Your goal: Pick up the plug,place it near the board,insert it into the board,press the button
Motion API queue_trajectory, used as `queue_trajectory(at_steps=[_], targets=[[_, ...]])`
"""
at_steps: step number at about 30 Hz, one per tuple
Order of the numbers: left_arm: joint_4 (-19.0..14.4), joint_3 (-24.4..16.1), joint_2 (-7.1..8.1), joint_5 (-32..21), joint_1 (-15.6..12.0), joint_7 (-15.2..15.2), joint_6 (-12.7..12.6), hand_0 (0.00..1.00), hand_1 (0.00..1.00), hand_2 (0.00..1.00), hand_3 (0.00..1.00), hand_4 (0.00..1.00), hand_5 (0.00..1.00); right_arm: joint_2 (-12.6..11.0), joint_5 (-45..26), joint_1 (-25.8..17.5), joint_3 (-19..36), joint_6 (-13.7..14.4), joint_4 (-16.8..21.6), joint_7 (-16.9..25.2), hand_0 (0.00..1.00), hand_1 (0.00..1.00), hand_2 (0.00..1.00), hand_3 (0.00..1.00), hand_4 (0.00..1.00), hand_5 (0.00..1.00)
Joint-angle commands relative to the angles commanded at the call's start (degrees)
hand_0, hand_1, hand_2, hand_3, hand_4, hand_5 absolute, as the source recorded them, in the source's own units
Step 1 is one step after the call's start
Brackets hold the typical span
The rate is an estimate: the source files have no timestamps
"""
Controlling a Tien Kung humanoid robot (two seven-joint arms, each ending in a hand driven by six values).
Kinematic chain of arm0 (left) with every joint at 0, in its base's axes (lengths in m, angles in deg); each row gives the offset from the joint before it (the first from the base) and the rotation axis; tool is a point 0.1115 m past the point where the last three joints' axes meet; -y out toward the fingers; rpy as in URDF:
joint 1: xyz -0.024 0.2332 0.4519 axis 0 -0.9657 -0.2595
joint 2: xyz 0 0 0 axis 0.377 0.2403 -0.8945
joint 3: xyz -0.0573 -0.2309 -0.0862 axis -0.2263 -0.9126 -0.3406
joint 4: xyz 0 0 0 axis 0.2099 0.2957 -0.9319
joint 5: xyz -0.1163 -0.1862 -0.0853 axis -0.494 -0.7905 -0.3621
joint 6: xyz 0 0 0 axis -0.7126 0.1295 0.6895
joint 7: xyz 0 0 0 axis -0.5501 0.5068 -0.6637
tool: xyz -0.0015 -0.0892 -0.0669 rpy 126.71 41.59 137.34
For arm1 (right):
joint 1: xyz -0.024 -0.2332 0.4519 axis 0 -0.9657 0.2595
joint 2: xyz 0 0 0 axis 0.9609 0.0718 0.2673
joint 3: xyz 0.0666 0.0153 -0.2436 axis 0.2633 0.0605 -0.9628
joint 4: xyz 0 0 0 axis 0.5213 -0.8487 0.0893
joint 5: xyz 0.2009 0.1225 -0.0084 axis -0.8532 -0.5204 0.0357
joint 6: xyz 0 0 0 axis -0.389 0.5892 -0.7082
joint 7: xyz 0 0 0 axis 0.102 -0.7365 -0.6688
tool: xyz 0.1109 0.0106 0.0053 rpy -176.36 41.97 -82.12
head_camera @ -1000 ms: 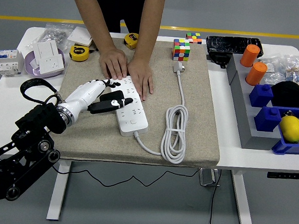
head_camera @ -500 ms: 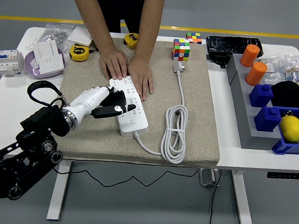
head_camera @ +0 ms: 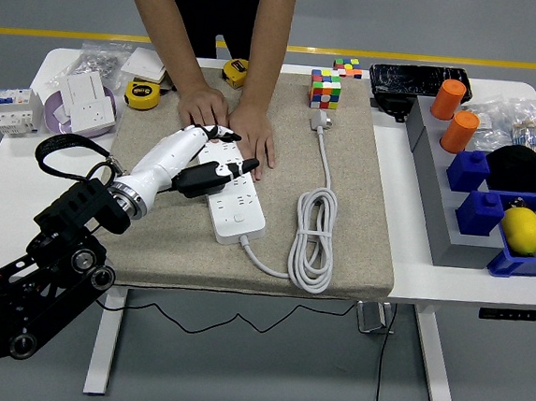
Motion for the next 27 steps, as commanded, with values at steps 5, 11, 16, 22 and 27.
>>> queue_trajectory(at_steps=[5, 11, 16, 22, 27], targets=[[-2.7, -1.8, 0.87, 3.2, 2.1, 11.1, 8.7, 0.174, 0.091, 0.181, 0.690, 0.468, 0.202, -0.2, 0.0, 0.0, -0.3, 0.0, 0.0, 0.1, 0.998, 0.797, 0.718, 0.729, 0.998, 0.879], [-3.1, -2.7, 1.02, 0.2, 2.7, 19.6, 21.8, 0.136, 0.057, 0.167, 0.742, 0.439, 0.100, -0.3, 0.4, -0.2, -0.1, 0.0, 0.0, -0.2, 0.998, 0.797, 0.717, 0.730, 0.998, 0.880], [-1.7, -1.5, 0.64, -2.1, 3.2, 19.6, 25.9, 0.125, 0.048, 0.174, 0.875, 0.446, 0.046, -0.3, 0.0, 0.0, -0.5, 0.1, 0.0, -0.1, 0.998, 0.797, 0.716, 0.729, 0.998, 0.879], [0.4, 0.3, 0.14, -6.0, 4.7, 19.6, 26.3, 0.123, 0.047, 0.184, 0.907, 0.445, 0.042, -0.5, 0.0, 0.2, -0.5, 0.1, 0.0, -0.2, 0.998, 0.797, 0.716, 0.730, 0.998, 0.880], [3.3, 2.2, -0.14, -9.4, 6.4, 19.6, 27.3, 0.123, 0.047, 0.184, 0.907, 0.445, 0.042, -0.5, 0.0, 0.5, -0.6, 0.2, 0.0, -0.2, 0.998, 0.797, 0.716, 0.730, 0.998, 0.880]])
